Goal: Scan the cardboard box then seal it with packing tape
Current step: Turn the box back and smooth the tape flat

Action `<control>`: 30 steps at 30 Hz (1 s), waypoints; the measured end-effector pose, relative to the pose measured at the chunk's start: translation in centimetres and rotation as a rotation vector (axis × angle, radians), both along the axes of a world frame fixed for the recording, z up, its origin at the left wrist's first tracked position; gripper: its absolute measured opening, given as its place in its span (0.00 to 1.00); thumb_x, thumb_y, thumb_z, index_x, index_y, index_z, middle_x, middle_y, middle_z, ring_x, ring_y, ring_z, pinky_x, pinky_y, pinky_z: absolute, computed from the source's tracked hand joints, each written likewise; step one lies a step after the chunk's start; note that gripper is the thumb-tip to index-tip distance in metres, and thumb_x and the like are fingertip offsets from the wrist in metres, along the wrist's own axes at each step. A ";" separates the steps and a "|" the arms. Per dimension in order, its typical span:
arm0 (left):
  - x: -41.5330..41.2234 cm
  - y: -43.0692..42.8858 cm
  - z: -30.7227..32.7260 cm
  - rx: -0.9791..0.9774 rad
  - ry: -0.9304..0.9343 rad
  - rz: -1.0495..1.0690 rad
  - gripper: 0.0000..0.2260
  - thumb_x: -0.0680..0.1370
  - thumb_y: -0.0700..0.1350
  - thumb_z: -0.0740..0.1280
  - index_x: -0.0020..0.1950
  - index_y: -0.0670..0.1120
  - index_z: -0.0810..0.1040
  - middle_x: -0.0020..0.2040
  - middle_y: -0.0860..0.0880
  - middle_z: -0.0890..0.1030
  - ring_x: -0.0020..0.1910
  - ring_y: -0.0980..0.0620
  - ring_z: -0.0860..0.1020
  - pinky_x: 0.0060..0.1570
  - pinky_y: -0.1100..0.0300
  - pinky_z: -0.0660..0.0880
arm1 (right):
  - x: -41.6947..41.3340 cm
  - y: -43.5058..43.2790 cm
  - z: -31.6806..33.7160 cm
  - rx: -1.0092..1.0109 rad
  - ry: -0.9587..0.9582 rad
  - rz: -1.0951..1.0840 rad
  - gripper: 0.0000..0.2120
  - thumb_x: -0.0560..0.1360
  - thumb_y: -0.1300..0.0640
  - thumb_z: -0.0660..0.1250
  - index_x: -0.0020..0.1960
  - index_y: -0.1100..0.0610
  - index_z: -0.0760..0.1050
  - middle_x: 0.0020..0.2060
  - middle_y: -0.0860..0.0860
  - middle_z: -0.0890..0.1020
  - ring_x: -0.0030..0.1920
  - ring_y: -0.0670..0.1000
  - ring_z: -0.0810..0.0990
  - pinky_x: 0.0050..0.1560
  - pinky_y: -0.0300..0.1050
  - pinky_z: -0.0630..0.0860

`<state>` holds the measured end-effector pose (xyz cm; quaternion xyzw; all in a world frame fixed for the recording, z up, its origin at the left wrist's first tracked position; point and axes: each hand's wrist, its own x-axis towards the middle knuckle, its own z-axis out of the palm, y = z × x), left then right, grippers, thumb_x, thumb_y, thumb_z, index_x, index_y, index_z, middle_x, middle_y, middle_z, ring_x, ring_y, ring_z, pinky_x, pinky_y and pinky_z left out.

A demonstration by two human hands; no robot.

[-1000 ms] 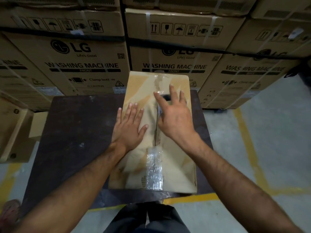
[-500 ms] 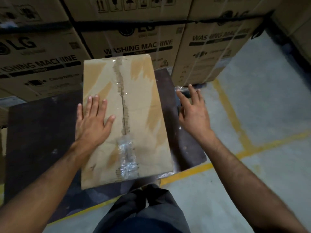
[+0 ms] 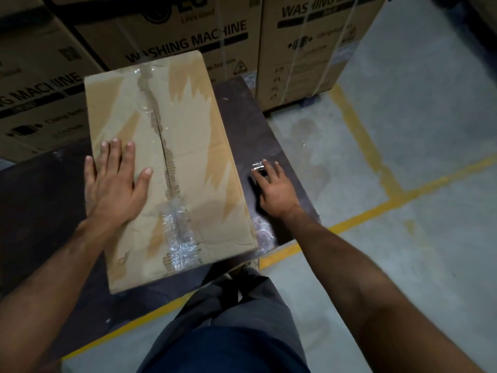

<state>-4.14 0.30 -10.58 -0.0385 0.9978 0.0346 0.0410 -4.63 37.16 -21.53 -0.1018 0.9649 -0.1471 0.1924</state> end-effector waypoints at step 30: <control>3.5 0.9 -0.3 0.016 0.085 -0.009 0.35 0.85 0.65 0.52 0.88 0.50 0.52 0.89 0.45 0.50 0.88 0.44 0.46 0.85 0.38 0.43 | -2.3 -13.7 12.0 0.027 0.335 0.235 0.43 0.78 0.21 0.47 0.85 0.39 0.39 0.87 0.52 0.42 0.85 0.62 0.35 0.80 0.76 0.39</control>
